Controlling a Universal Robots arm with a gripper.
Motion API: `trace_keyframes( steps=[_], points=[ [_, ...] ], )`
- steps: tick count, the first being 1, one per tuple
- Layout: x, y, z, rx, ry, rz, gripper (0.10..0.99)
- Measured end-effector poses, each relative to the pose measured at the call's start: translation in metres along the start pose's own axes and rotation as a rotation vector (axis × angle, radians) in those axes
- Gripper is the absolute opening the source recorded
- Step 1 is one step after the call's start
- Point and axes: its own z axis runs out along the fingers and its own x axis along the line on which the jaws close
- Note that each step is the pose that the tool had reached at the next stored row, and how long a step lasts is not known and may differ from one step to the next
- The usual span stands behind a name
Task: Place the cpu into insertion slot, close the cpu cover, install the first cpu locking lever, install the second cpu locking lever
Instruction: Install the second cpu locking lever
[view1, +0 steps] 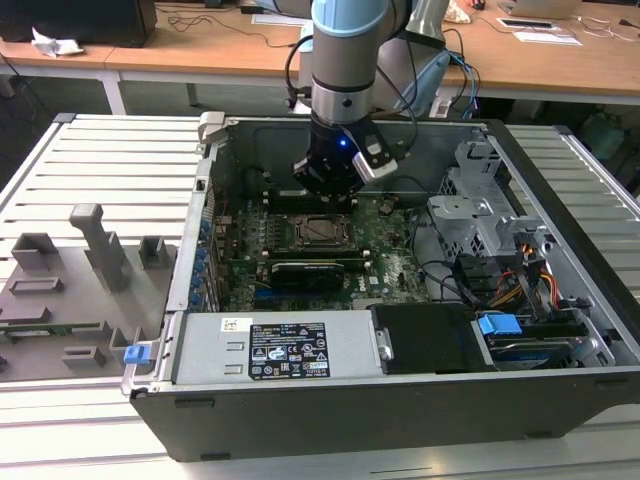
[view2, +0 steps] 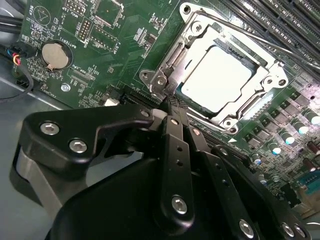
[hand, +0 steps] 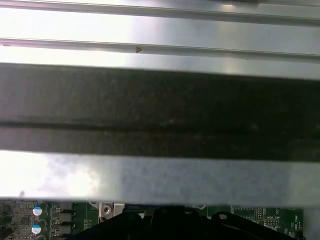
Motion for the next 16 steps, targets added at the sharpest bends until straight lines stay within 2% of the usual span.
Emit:
trace_keyframes(
  steps=[16],
  points=[
    [0.0001,-0.0021,-0.0012,0.001,0.0001,0.000,0.106]
  ],
)
